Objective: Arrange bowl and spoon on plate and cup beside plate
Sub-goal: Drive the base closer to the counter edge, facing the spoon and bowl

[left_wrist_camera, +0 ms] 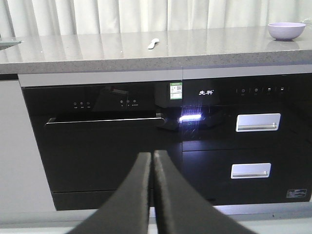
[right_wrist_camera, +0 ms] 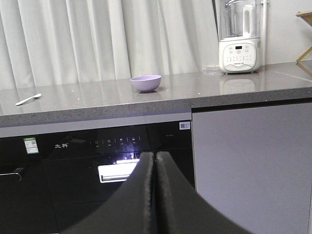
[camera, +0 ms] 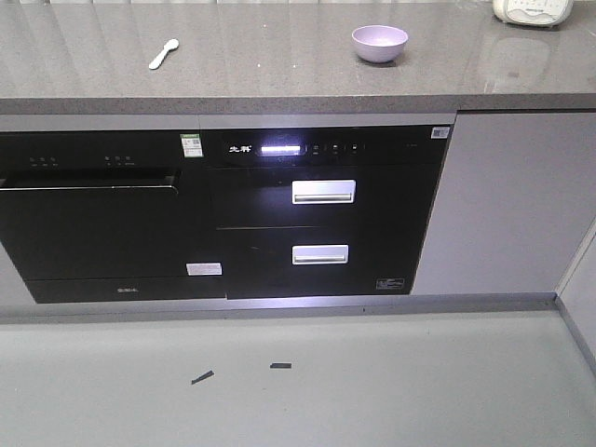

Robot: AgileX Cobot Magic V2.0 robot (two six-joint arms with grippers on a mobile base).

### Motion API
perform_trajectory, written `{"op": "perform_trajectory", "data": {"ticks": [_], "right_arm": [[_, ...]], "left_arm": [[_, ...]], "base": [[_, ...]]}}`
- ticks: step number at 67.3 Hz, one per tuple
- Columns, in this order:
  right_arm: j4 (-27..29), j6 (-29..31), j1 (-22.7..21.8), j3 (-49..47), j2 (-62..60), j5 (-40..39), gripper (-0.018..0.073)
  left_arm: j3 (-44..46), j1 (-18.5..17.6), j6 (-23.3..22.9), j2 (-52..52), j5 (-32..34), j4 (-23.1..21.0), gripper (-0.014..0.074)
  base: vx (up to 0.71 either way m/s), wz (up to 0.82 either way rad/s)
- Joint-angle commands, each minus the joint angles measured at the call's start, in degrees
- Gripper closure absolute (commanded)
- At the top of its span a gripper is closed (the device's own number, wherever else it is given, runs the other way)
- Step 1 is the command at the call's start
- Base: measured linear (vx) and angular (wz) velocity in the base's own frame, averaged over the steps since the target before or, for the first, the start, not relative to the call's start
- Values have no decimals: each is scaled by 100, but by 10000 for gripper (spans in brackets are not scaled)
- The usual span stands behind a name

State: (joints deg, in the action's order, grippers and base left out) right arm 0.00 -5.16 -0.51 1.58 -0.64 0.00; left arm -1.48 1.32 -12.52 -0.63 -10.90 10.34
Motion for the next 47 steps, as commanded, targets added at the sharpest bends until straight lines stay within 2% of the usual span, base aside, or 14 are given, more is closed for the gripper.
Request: {"op": "perform_trajectory", "data": {"ticks": [1, 47], "right_arm": [[0, 43, -7, 22, -60, -392, 565], [0, 43, -7, 22, -60, -392, 565]], "left_arm": [[45, 3, -61, -78, 424, -4, 603], [45, 3, -61, -78, 424, -4, 603]], "base": [[13, -2], [14, -2]]}}
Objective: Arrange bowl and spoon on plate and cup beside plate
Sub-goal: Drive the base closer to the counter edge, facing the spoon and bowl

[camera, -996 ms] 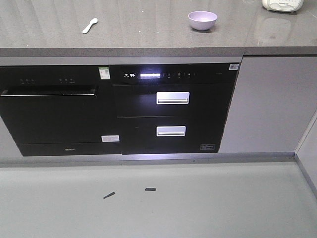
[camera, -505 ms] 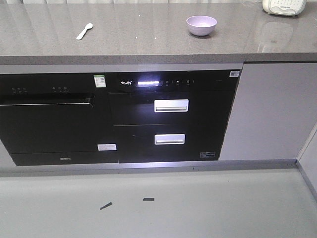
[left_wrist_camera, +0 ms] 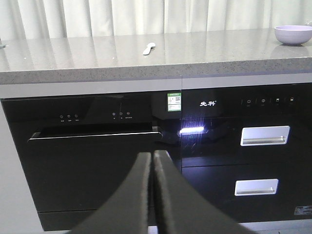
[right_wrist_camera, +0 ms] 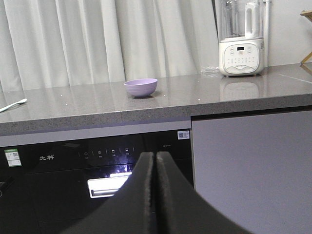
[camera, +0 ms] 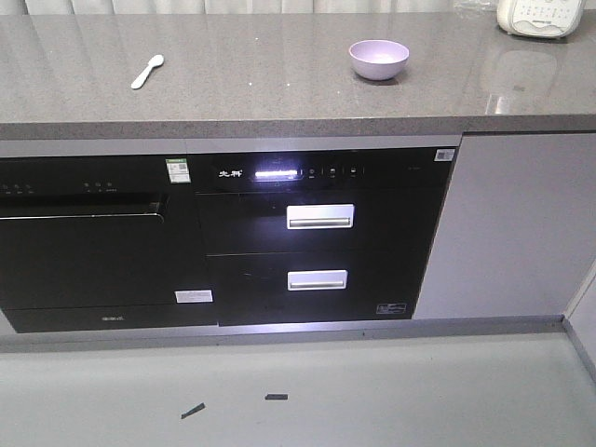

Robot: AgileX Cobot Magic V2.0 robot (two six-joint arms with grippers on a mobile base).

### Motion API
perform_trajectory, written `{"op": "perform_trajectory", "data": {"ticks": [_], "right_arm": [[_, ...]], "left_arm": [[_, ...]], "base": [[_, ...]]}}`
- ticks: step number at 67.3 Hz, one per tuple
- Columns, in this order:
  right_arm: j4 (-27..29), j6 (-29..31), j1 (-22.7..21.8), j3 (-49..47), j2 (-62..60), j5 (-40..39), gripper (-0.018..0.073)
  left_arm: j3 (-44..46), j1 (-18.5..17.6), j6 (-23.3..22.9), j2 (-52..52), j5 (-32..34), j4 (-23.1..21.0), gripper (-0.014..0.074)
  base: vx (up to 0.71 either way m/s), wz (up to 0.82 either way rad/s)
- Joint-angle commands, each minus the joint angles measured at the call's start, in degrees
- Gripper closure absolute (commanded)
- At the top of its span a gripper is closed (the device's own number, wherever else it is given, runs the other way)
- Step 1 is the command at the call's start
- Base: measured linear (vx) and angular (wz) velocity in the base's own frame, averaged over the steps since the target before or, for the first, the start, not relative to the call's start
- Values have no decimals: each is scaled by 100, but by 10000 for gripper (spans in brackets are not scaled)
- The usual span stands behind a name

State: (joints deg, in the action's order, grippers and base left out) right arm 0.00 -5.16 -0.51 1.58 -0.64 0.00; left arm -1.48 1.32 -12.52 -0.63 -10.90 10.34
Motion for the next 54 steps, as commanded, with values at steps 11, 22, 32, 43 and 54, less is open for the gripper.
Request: {"op": "perform_trajectory", "data": {"ticks": [11, 22, 32, 43, 54], "right_arm": [[0, 43, -7, 22, -60, -392, 565], [0, 43, -7, 22, -60, -392, 565], [0, 43, -7, 22, -60, -392, 565], [0, 43, -7, 22, -60, -392, 565], [0, 43, -7, 22, -60, -392, 565]], "left_arm": [[45, 3, -61, -78, 424, -4, 603], [45, 3, -61, -78, 424, -4, 603], [45, 3, -61, -78, 424, -4, 603], [45, 3, -61, -78, 424, -4, 603], [45, 3, -61, -78, 424, -4, 603]], "base": [[13, 0], [13, 3], [13, 5], [12, 5], [12, 1]]}}
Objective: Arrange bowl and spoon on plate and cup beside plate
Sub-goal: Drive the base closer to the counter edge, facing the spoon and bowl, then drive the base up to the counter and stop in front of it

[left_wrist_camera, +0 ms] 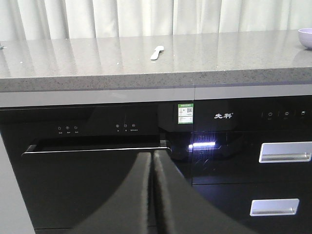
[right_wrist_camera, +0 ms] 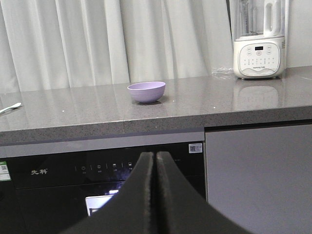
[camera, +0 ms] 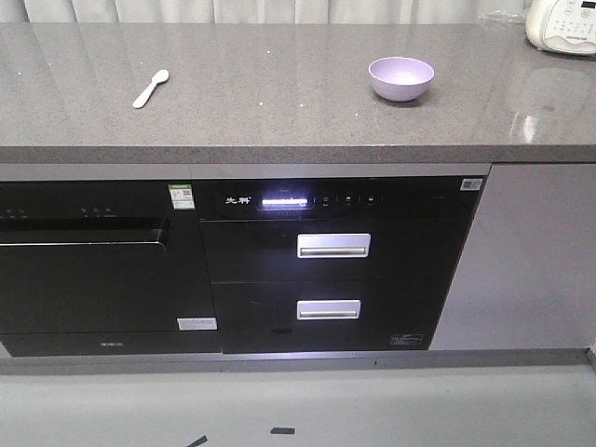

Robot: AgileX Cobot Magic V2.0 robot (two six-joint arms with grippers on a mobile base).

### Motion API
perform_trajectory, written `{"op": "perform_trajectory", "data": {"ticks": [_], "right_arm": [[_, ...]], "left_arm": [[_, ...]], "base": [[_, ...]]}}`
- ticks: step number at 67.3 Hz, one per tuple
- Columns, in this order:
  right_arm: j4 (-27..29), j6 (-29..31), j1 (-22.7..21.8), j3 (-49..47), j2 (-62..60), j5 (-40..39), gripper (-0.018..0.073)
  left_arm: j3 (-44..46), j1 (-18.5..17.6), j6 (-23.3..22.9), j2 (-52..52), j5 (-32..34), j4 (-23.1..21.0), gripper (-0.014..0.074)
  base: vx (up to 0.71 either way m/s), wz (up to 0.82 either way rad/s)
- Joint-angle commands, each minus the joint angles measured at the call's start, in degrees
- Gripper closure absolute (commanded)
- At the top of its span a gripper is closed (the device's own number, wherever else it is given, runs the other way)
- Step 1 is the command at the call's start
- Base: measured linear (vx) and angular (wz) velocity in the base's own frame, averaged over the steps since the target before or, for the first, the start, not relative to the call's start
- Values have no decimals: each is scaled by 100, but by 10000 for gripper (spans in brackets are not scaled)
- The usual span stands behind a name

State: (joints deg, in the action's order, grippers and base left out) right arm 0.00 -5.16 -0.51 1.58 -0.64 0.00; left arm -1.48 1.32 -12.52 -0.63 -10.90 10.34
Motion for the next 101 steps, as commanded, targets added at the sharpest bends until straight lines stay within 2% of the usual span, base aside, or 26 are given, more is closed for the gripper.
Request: {"op": "perform_trajectory", "data": {"ticks": [1, 101], "right_arm": [[0, 43, -7, 22, -60, -392, 565], [0, 43, -7, 22, -60, -392, 565]], "left_arm": [[45, 3, -61, -78, 424, -4, 603], [45, 3, -61, -78, 424, -4, 603]], "base": [[12, -1], [11, 1]]}}
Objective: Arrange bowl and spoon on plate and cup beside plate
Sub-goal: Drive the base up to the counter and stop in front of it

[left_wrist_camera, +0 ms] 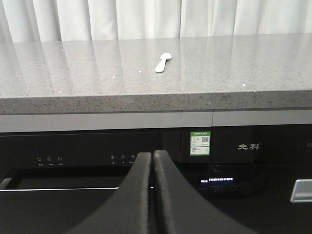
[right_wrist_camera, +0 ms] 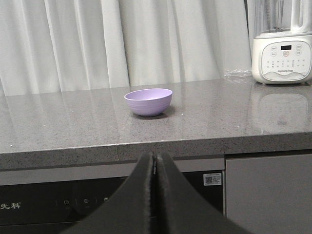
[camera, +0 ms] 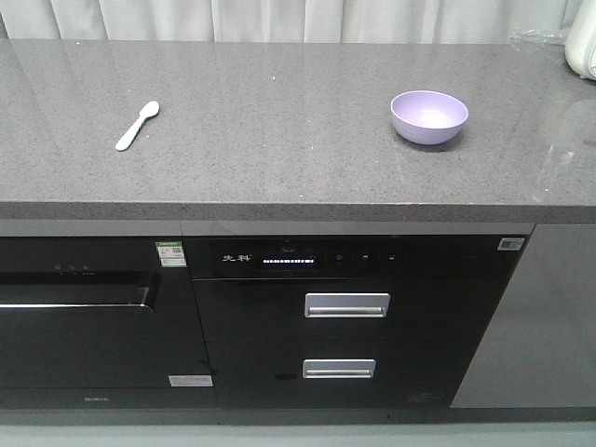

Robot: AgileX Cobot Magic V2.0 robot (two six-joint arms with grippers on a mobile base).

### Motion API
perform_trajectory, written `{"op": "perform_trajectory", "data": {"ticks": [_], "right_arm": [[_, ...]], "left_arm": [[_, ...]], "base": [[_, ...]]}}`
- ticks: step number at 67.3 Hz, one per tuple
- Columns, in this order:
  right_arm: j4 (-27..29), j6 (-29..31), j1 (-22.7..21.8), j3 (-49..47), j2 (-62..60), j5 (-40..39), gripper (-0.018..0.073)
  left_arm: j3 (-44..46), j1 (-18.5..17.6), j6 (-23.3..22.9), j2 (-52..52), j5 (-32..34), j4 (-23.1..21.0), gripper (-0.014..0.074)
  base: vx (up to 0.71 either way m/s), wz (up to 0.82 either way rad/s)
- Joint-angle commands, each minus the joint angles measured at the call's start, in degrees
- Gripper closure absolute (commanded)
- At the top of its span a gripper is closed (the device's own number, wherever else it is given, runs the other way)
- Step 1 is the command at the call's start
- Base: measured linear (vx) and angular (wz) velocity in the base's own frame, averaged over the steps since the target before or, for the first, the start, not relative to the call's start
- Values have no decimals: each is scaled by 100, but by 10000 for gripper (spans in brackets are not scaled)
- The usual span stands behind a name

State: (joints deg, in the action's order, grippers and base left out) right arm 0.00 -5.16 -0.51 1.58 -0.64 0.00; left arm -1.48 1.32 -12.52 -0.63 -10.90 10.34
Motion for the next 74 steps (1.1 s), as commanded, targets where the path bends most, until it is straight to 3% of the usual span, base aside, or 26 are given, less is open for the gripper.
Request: {"op": "perform_trajectory", "data": {"ticks": [1, 74], "right_arm": [[0, 43, -7, 22, -60, -392, 565], [0, 43, -7, 22, -60, -392, 565]], "left_arm": [[45, 3, -61, -78, 424, -4, 603], [45, 3, -61, -78, 424, -4, 603]], "base": [[8, 1], [8, -4]]}}
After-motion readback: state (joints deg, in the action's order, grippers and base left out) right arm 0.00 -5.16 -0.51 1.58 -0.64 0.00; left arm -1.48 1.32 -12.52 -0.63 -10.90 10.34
